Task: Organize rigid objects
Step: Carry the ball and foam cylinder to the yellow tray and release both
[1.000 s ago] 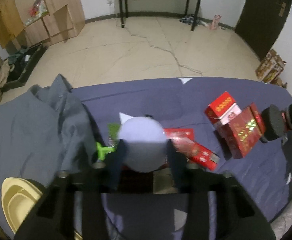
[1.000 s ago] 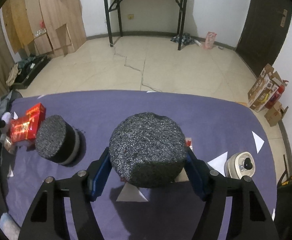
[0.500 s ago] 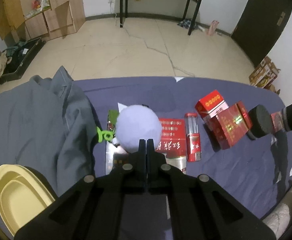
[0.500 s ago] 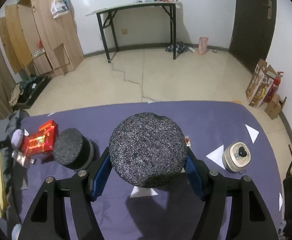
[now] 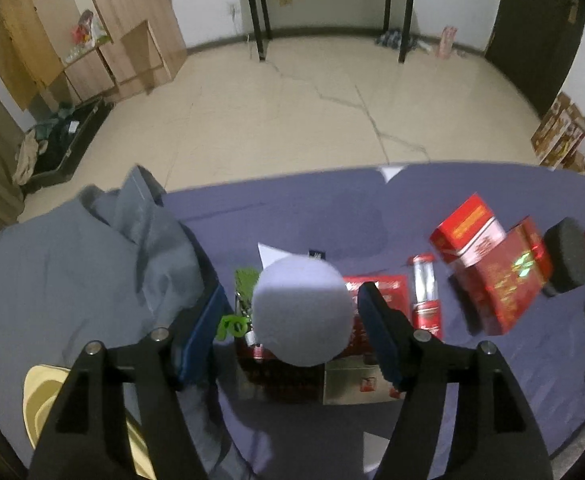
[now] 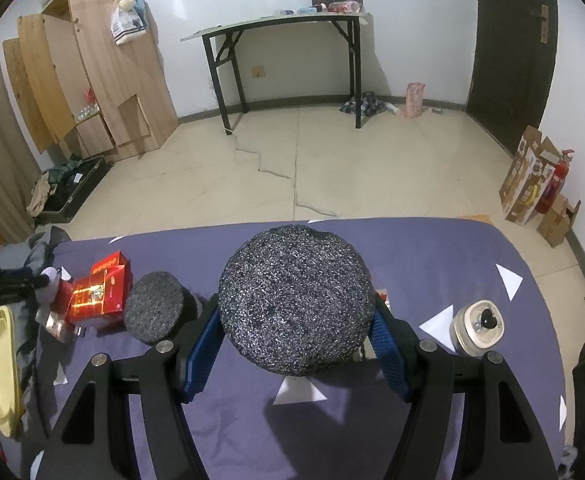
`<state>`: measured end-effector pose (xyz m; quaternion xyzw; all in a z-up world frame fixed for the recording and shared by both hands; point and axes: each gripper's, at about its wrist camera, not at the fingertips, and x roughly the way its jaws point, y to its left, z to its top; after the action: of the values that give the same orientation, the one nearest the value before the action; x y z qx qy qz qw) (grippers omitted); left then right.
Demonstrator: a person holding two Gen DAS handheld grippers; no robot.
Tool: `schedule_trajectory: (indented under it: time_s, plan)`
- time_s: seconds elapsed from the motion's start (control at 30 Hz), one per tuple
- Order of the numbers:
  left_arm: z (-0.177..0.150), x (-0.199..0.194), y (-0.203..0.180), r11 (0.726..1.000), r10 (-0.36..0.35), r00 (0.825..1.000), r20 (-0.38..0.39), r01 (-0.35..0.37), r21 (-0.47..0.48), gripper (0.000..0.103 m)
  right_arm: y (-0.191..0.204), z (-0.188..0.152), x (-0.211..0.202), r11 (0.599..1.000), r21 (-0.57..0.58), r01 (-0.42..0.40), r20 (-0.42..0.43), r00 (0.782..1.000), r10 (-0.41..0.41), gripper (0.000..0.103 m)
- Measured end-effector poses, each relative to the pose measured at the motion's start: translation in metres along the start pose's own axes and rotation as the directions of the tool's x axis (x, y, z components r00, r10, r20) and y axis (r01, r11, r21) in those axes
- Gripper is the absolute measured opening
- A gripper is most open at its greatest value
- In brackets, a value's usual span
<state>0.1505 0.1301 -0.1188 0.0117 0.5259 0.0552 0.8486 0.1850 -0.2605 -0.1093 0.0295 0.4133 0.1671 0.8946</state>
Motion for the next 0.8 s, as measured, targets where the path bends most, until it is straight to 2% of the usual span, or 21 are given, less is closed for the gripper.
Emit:
schedule_trajectory:
  time_s: [0.03, 0.1, 0.27, 0.4, 0.5, 0.57, 0.63, 0.73, 0.8]
  plan:
    - [0.000, 0.006, 0.000, 1.000, -0.003, 1.000, -0.010, 0.003, -0.003, 0.069, -0.001, 0.001, 0.000, 1.000, 0.006, -0.003, 0.003, 1.000, 0.003, 0.068]
    - [-0.001, 0.015, -0.001, 1.000, -0.025, 0.999, -0.026, 0.025, -0.014, 0.053, 0.000, 0.001, 0.001, 1.000, 0.010, -0.006, 0.005, 1.000, 0.006, 0.068]
    - [-0.001, 0.008, 0.000, 0.998, -0.060, 0.998, -0.009, 0.060, 0.005, 0.050, 0.004, -0.001, 0.004, 1.000, -0.009, 0.001, 0.004, 1.000, -0.001, 0.068]
    - [-0.006, -0.032, 0.027, 0.996, -0.088, 0.995, 0.037, 0.089, -0.029, 0.050, 0.021, -0.002, -0.003, 0.998, -0.063, -0.004, 0.029, 1.000, 0.006, 0.068]
    - [-0.018, -0.082, 0.072, 0.987, -0.111, 0.989, 0.100, 0.121, -0.104, 0.050, 0.056, 0.001, -0.024, 0.985, -0.163, -0.063, 0.071, 0.995, 0.075, 0.068]
    - [-0.036, -0.117, 0.116, 0.976, -0.097, 0.987, 0.129, 0.119, -0.181, 0.050, 0.088, 0.002, -0.042, 0.961, -0.229, -0.156, 0.086, 0.980, 0.179, 0.068]
    - [-0.057, -0.137, 0.148, 0.972, -0.062, 0.991, 0.116, 0.086, -0.220, 0.050, 0.130, -0.002, -0.059, 0.924, -0.303, -0.234, 0.078, 0.960, 0.268, 0.068]
    - [-0.096, -0.155, 0.191, 0.960, -0.048, 0.995, 0.086, 0.070, -0.271, 0.050, 0.214, -0.014, -0.074, 0.831, -0.385, -0.403, -0.011, 0.902, 0.432, 0.068]
    - [-0.120, -0.159, 0.214, 0.942, -0.037, 0.996, 0.082, 0.063, -0.330, 0.050, 0.271, -0.030, -0.076, 0.760, -0.440, -0.479, -0.085, 0.864, 0.496, 0.068]
